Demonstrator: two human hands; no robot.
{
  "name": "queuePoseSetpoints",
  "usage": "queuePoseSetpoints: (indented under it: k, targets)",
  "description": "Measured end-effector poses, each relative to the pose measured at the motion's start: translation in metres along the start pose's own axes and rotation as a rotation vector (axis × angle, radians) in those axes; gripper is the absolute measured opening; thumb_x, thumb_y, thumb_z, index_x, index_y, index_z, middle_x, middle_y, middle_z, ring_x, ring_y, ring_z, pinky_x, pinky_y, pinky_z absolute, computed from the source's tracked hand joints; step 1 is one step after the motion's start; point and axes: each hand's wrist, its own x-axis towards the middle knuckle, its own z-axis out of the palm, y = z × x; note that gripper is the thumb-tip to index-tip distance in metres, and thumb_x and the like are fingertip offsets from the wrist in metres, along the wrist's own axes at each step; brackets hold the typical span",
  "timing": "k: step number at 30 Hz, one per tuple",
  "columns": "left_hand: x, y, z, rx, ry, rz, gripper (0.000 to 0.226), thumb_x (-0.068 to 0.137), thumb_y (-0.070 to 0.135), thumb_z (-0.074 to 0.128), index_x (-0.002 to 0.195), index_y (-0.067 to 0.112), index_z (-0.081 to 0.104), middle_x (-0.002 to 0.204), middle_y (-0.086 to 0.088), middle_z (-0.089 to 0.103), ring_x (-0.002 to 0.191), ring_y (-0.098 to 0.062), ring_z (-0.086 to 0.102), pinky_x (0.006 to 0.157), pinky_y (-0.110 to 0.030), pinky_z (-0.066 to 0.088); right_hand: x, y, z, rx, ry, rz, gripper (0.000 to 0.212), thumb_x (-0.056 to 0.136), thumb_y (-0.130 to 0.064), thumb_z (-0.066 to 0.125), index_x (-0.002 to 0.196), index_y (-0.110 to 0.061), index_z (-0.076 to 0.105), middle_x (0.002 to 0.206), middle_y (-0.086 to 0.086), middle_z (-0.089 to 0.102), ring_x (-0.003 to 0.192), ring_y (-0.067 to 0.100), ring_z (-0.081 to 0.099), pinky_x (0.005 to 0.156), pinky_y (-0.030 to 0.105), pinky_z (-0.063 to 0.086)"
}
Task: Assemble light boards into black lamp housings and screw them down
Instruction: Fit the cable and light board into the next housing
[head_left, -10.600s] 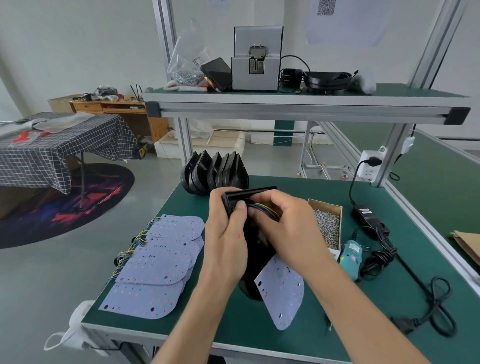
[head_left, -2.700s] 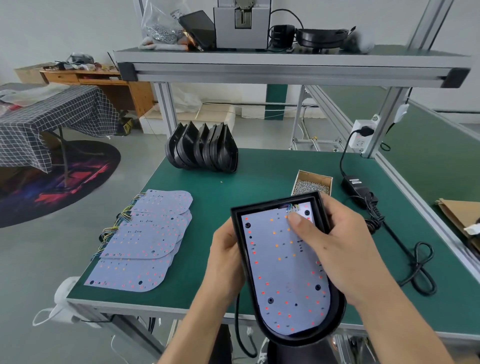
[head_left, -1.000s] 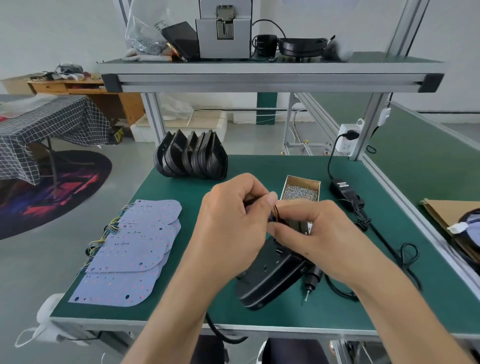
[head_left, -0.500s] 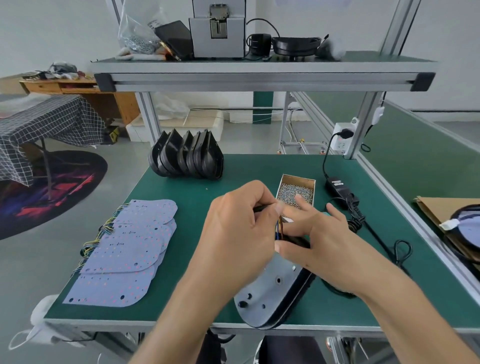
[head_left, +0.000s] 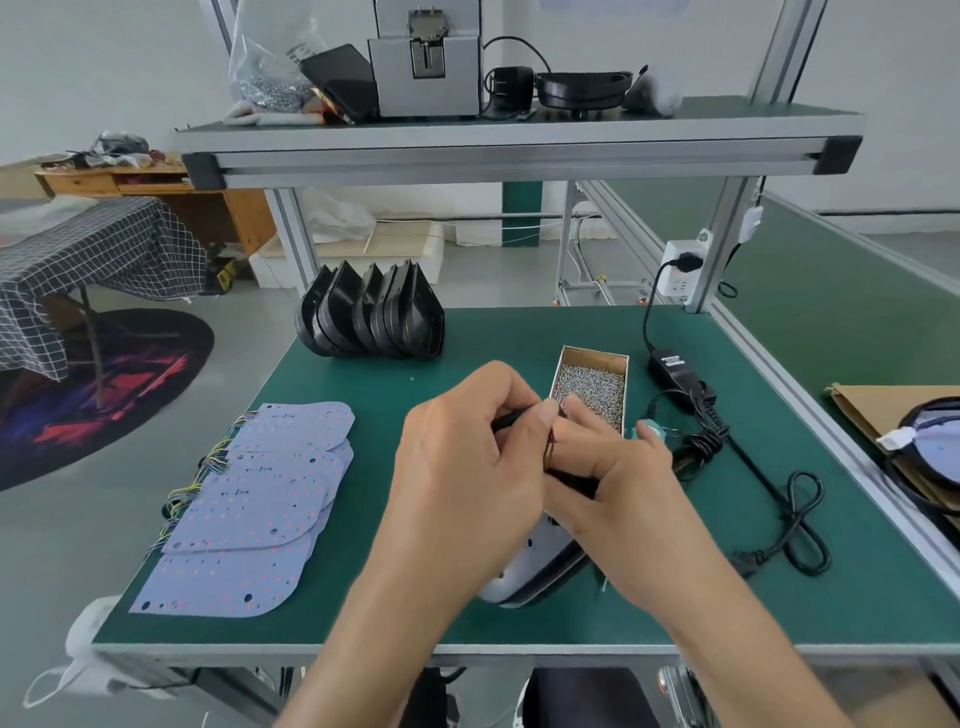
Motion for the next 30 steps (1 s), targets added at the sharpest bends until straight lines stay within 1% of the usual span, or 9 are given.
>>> queuePoseSetpoints:
  k: [3, 6, 10, 14, 17, 23, 27, 28, 30]
  targets:
    - [-0.002, 0.002, 0.0, -0.037, 0.012, 0.003, 0.032, 0.099, 0.016, 0.068, 0.07, 0.024, 0.056, 0.053, 0.017, 0.052, 0.048, -0.006, 0.043, 0.047, -0.01, 0.029, -0.001, 0.0, 0.002, 0.021, -0.007, 0.037, 0.015, 0.092, -0.05, 0.06, 0.086, -0.061, 0.069, 0.157, -0.036, 0.039, 0.156, -0.006, 0.004, 0.125, 0.051, -0.013]
    - [-0.001, 0.003, 0.0, -0.042, 0.022, 0.006, 0.032, 0.098, 0.016, 0.068, 0.07, 0.023, 0.057, 0.054, 0.015, 0.052, 0.048, -0.007, 0.042, 0.048, -0.01, 0.03, -0.002, 0.001, 0.006, 0.005, -0.007, 0.028, 0.025, 0.094, -0.048, 0.063, 0.079, -0.069, 0.062, 0.165, -0.032, 0.023, 0.157, -0.004, -0.002, 0.126, 0.055, -0.01]
    - [0.0, 0.002, 0.001, 0.001, 0.0, -0.006, 0.032, 0.098, 0.018, 0.068, 0.069, 0.023, 0.055, 0.052, 0.012, 0.048, 0.049, -0.008, 0.038, 0.047, -0.014, 0.03, -0.004, 0.01, 0.011, 0.079, 0.001, 0.05, 0.019, 0.096, -0.045, 0.067, 0.1, -0.063, 0.071, 0.167, -0.033, 0.013, 0.154, -0.01, -0.008, 0.127, 0.052, -0.01]
    - [0.002, 0.001, -0.002, 0.049, 0.005, 0.005, 0.03, 0.098, 0.02, 0.067, 0.07, 0.022, 0.056, 0.054, 0.01, 0.05, 0.051, -0.01, 0.039, 0.048, -0.017, 0.031, -0.001, 0.014, 0.015, 0.197, -0.015, 0.055, 0.017, 0.095, -0.038, 0.072, 0.109, -0.047, 0.078, 0.167, -0.029, 0.023, 0.155, -0.009, 0.002, 0.129, 0.048, 0.014]
    - [0.002, 0.0, -0.004, 0.035, 0.0, 0.001, 0.031, 0.098, 0.018, 0.067, 0.07, 0.022, 0.055, 0.051, 0.014, 0.047, 0.049, -0.009, 0.038, 0.048, -0.016, 0.029, 0.003, 0.016, 0.014, 0.236, -0.018, 0.043, 0.02, 0.095, -0.032, 0.072, 0.099, -0.051, 0.078, 0.167, -0.025, 0.025, 0.154, -0.008, 0.014, 0.126, 0.043, 0.025]
    - [0.0, -0.003, 0.0, 0.058, -0.024, 0.0, 0.03, 0.099, 0.019, 0.067, 0.071, 0.02, 0.056, 0.052, 0.013, 0.047, 0.049, -0.009, 0.037, 0.049, -0.017, 0.03, 0.0, 0.03, 0.016, 0.212, -0.047, 0.031, 0.021, 0.095, -0.032, 0.069, 0.108, -0.047, 0.078, 0.164, -0.031, 0.027, 0.147, -0.015, 0.026, 0.121, 0.034, 0.034]
    - [-0.001, -0.006, -0.006, -0.013, 0.015, -0.01, 0.028, 0.099, 0.021, 0.066, 0.071, 0.021, 0.059, 0.053, 0.013, 0.046, 0.05, -0.007, 0.036, 0.049, -0.017, 0.03, -0.003, 0.022, 0.004, 0.181, -0.076, -0.011, 0.032, 0.095, -0.036, 0.072, 0.108, -0.065, 0.071, 0.16, -0.029, 0.036, 0.14, -0.026, 0.024, 0.108, 0.003, 0.024]
    - [0.001, -0.006, -0.009, -0.023, 0.028, -0.001, 0.027, 0.099, 0.022, 0.066, 0.072, 0.02, 0.06, 0.053, 0.012, 0.045, 0.049, -0.006, 0.034, 0.048, -0.017, 0.029, -0.003, 0.018, -0.001, 0.128, -0.071, -0.038, 0.028, 0.094, -0.042, 0.07, 0.107, -0.067, 0.069, 0.16, -0.029, 0.036, 0.141, -0.024, 0.025, 0.106, 0.002, 0.023]
    - [0.006, -0.007, -0.013, -0.008, 0.042, 0.026, 0.027, 0.1, 0.022, 0.065, 0.074, 0.019, 0.061, 0.054, 0.007, 0.044, 0.048, -0.007, 0.031, 0.047, -0.016, 0.027, -0.001, 0.008, -0.01, 0.026, -0.063, -0.094, 0.015, 0.092, -0.058, 0.061, 0.104, -0.062, 0.069, 0.159, -0.025, 0.039, 0.147, -0.015, 0.027, 0.112, 0.014, 0.03]
